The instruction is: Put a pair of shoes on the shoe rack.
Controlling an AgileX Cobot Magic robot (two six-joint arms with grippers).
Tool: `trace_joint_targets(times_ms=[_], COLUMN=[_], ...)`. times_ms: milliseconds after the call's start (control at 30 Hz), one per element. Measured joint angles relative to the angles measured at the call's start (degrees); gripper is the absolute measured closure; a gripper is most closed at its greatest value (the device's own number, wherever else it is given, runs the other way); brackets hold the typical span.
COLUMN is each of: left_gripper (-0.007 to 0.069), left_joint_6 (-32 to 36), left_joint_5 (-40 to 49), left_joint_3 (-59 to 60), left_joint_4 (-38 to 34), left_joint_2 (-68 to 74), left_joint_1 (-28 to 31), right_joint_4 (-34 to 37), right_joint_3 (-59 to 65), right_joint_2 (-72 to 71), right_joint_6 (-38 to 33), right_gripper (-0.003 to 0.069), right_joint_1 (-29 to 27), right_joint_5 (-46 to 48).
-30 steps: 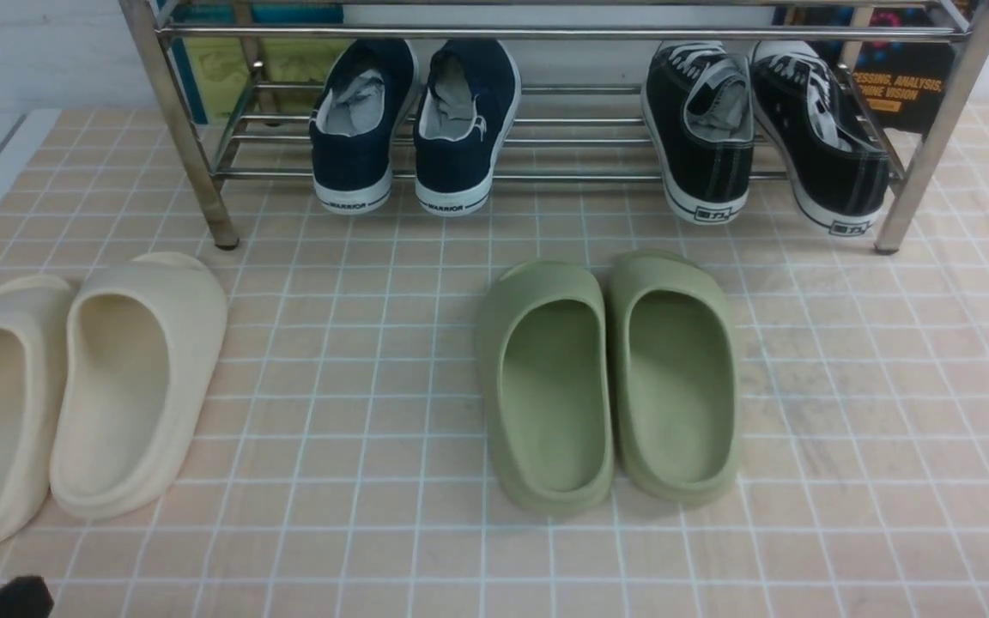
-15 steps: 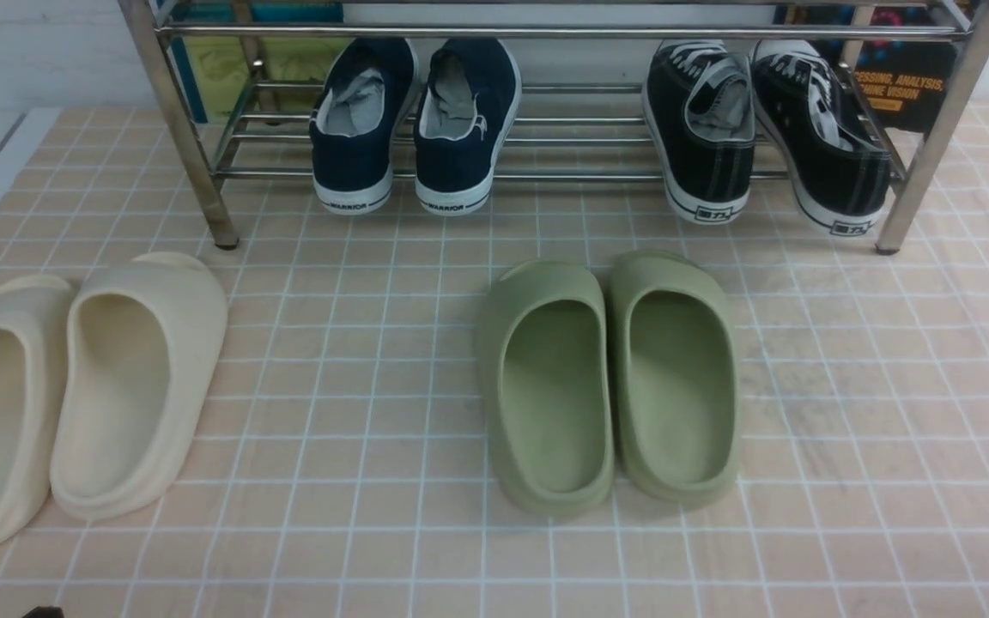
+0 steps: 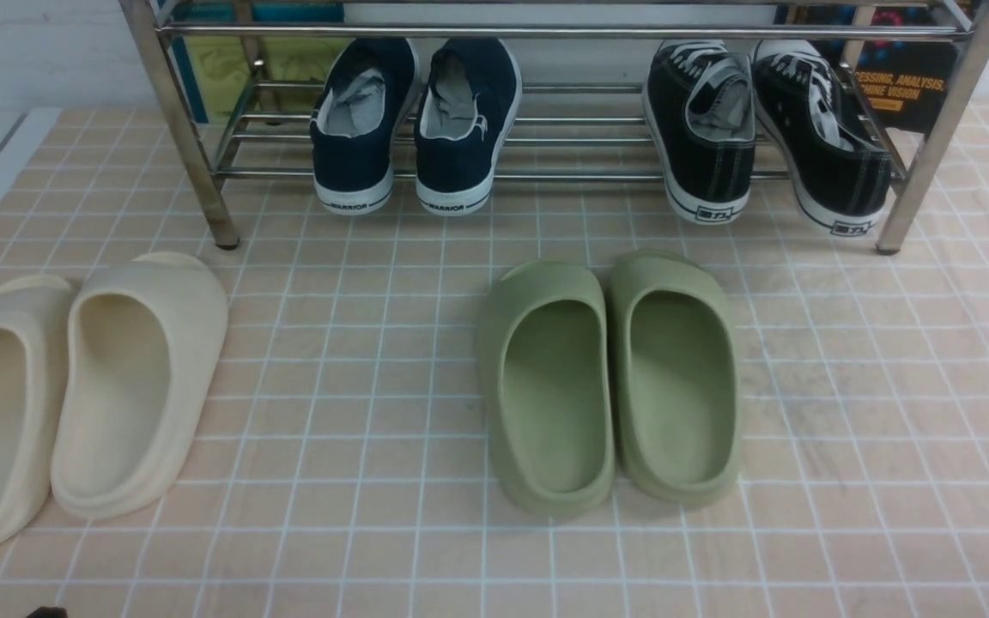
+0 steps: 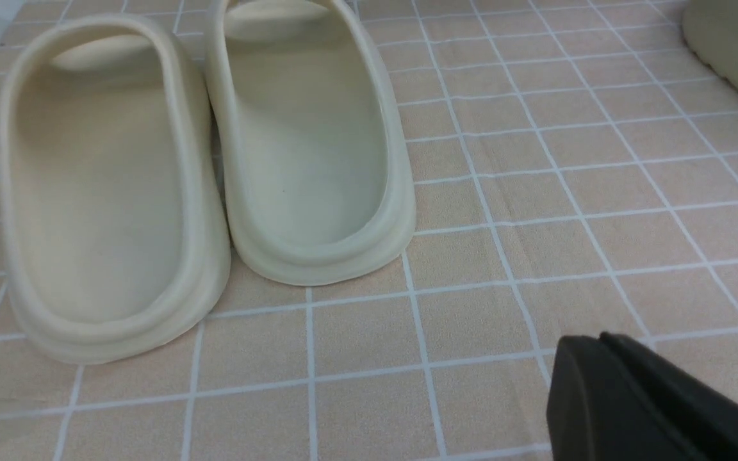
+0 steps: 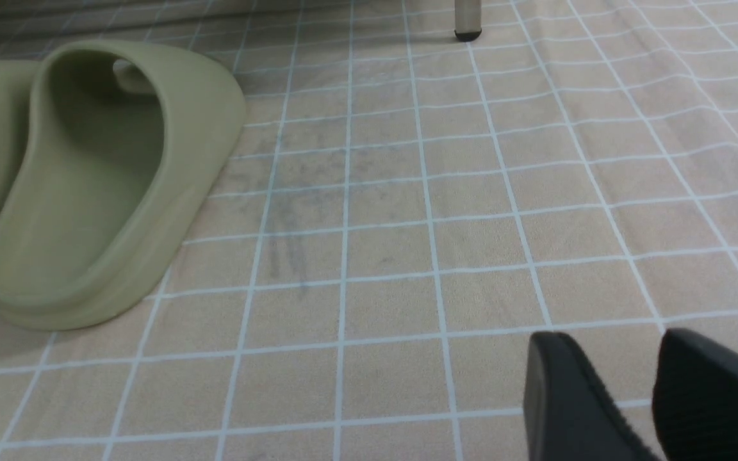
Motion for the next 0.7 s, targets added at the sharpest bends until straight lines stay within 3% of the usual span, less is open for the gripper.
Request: trace_joint_targets(times_ms=[700], left_gripper=[0.057], left_joint_6=[0.0], left_joint_5=[0.0], left_joint_3=[0.0], left_joint_4=[-1.02], left_joint_2=[0.0], left_joint_1=[3.95], right_joint_4=[0.0], right_joint_3=[0.0], right_joint_2=[0.0], right_joint_6=[0.0], right_gripper=[0.0415], right_joint_1=[0.0], right_joint_5=[0.0])
